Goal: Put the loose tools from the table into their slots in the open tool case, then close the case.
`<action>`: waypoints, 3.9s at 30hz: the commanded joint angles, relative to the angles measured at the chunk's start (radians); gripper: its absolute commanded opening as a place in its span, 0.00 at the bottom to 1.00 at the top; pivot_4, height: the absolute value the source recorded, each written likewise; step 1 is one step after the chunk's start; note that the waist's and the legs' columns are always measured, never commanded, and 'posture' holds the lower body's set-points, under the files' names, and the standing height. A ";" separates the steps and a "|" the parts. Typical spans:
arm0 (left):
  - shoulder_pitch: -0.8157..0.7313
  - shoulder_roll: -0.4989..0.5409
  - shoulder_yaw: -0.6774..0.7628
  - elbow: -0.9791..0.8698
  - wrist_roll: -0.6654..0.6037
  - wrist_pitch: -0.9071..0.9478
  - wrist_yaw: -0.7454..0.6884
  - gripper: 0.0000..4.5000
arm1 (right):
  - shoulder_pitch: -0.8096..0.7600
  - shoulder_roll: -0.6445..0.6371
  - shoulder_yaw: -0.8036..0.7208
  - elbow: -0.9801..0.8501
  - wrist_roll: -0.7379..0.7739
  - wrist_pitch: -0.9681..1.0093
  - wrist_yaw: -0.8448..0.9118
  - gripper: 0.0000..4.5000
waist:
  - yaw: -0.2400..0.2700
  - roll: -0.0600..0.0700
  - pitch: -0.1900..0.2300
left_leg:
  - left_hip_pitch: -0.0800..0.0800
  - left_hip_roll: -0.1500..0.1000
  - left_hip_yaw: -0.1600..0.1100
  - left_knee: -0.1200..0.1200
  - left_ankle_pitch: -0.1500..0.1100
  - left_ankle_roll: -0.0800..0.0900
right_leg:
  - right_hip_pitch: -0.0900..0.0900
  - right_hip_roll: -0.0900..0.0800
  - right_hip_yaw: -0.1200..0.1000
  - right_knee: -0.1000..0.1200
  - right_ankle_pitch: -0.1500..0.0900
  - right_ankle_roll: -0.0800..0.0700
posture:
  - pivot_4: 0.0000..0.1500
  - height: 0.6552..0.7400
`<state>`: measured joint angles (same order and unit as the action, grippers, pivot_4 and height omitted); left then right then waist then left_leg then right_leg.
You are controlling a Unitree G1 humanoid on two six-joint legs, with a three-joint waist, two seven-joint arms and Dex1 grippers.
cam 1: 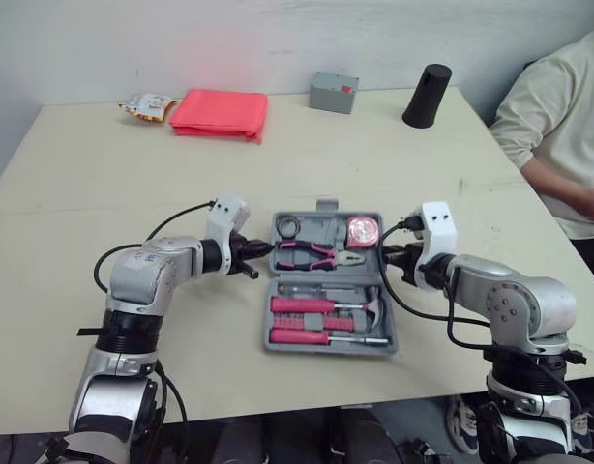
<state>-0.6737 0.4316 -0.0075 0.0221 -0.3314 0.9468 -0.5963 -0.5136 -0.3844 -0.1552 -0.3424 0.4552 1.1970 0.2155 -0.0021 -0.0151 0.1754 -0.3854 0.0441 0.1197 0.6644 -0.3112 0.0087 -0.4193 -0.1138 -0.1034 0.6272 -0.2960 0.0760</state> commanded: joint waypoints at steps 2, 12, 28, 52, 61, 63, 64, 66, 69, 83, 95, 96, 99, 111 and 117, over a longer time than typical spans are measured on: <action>-0.051 -0.019 0.009 0.000 0.035 -0.245 -0.011 0.00 | -0.014 -0.004 0.046 -0.041 -0.067 -0.226 0.025 0.01 | -0.002 0.000 0.000 | -0.005 0.000 0.003 0.000 0.003 -0.001 | -0.007 0.001 -0.001 0.002 0.000 0.000 | 1.00 1.00; 0.184 0.017 -0.080 -0.075 0.203 -0.697 -0.025 0.00 | 0.251 -0.056 0.190 0.088 -0.356 -0.828 0.051 0.01 | 0.000 0.000 0.000 | -0.005 0.000 0.008 -0.002 0.002 0.001 | -0.007 0.005 -0.003 0.000 0.001 0.002 | 1.00 1.00; 0.455 0.028 -0.029 -0.189 0.342 -0.929 0.134 0.00 | 0.498 -0.151 0.165 0.332 -0.708 -1.623 -0.084 0.01 | -0.001 0.000 0.000 | -0.001 0.000 0.008 0.000 0.002 0.002 | -0.005 0.000 -0.001 0.001 0.001 0.002 | 1.00 1.00; 0.227 0.317 -0.018 -0.039 -0.005 -0.428 -0.268 0.13 | 0.996 -0.510 0.044 -0.505 0.204 -0.652 0.244 0.40 | 0.047 0.001 0.002 | 0.014 0.004 -0.004 0.000 -0.010 0.004 | 0.019 0.002 -0.003 -0.009 -0.001 -0.003 | 1.00 1.00; -0.129 0.037 -0.240 0.454 0.194 -0.724 -0.354 0.00 | 0.824 -0.445 0.117 -0.444 0.089 -0.541 0.184 0.01 | 0.043 -0.002 0.002 | -0.002 0.002 0.004 0.013 -0.010 0.006 | 0.005 0.015 -0.005 -0.007 0.001 0.004 | 1.00 1.00; -0.174 0.000 -0.248 0.532 0.211 -0.766 -0.376 0.00 | 0.805 -0.430 0.116 -0.440 0.076 -0.524 0.179 0.01 | 0.039 -0.002 0.002 | -0.002 0.003 0.004 0.017 -0.011 0.007 | 0.005 0.015 -0.004 -0.007 0.001 0.004 | 1.00 1.00; -0.194 -0.017 -0.255 0.568 0.216 -0.791 -0.403 0.00 | 0.796 -0.425 0.118 -0.434 0.058 -0.524 0.174 0.01 | 0.033 -0.002 0.002 | -0.002 0.003 0.004 0.017 -0.011 0.007 | 0.005 0.014 -0.004 -0.007 0.001 0.004 | 1.00 1.00; -0.212 -0.037 -0.266 0.606 0.219 -0.827 -0.472 0.00 | 0.780 -0.416 0.119 -0.423 0.018 -0.527 0.161 0.01 | 0.026 -0.003 0.003 | -0.002 0.004 0.003 0.018 -0.011 0.007 | 0.005 0.013 -0.004 -0.005 0.001 0.004 | 1.00 1.00; -0.159 -0.027 -0.283 0.525 0.185 -0.819 -0.612 0.00 | 0.754 -0.360 0.091 -0.404 -0.003 -0.519 0.116 0.01 | 0.023 -0.002 0.002 | -0.001 0.005 0.003 0.018 -0.011 0.007 | 0.005 0.013 -0.004 -0.004 0.002 0.004 | 1.00 1.00; -0.136 0.005 -0.238 0.209 0.090 -0.612 -0.713 0.00 | 0.871 -0.369 -0.099 -0.517 0.135 -0.431 0.265 0.01 | 0.027 -0.002 0.002 | -0.002 0.003 -0.001 0.019 -0.012 0.013 | 0.006 0.011 -0.003 -0.001 0.002 0.004 | 1.00 1.00; -0.117 -0.062 -0.454 0.196 0.272 -0.767 -0.693 0.00 | 0.788 -0.328 0.006 -0.428 0.139 -0.400 0.257 0.01 | 0.026 -0.002 0.002 | -0.001 0.003 -0.001 0.019 -0.011 0.013 | 0.006 0.013 -0.002 -0.001 0.002 0.004 | 1.00 1.00; -0.116 -0.059 -0.463 0.200 0.283 -0.777 -0.695 0.00 | 0.781 -0.325 0.007 -0.421 0.138 -0.396 0.255 0.01 | 0.027 -0.002 0.002 | -0.001 0.003 -0.001 0.019 -0.011 0.013 | 0.006 0.013 -0.002 -0.001 0.002 0.004 | 1.00 1.00; -0.121 -0.063 -0.472 0.222 0.311 -0.804 -0.675 0.00 | 0.760 -0.319 0.021 -0.398 0.125 -0.394 0.254 0.01 | 0.026 -0.002 0.002 | -0.001 0.003 -0.001 0.019 -0.011 0.013 | 0.006 0.012 -0.002 -0.001 0.002 0.004 | 1.00 1.00; -0.156 -0.083 -0.526 0.397 0.431 -0.959 -0.600 0.00 | 0.720 -0.247 0.095 -0.302 0.067 -0.485 0.283 0.01 | 0.024 -0.003 -0.003 | 0.002 0.003 -0.001 0.019 -0.011 0.014 | 0.009 0.012 -0.003 -0.001 0.002 0.004 | 1.00 1.00; -0.152 -0.094 -0.551 0.393 0.440 -1.017 -0.619 0.00 | 0.686 -0.189 0.093 -0.302 0.086 -0.493 0.288 0.01 | 0.018 -0.003 -0.005 | 0.008 0.005 0.000 0.017 -0.011 0.013 | 0.013 0.012 0.000 0.000 0.001 0.002 | 1.00 1.00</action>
<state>-0.8579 0.3334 -0.4919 0.3668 0.0359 -0.0778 -1.2020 0.2105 -0.5954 -0.0614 -0.6116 0.5126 0.7409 0.4929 0.0157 -0.0184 0.1706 -0.3772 0.0497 0.1193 0.6817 -0.3226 0.0219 -0.4067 -0.1014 -0.1034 0.6269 -0.2945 0.0778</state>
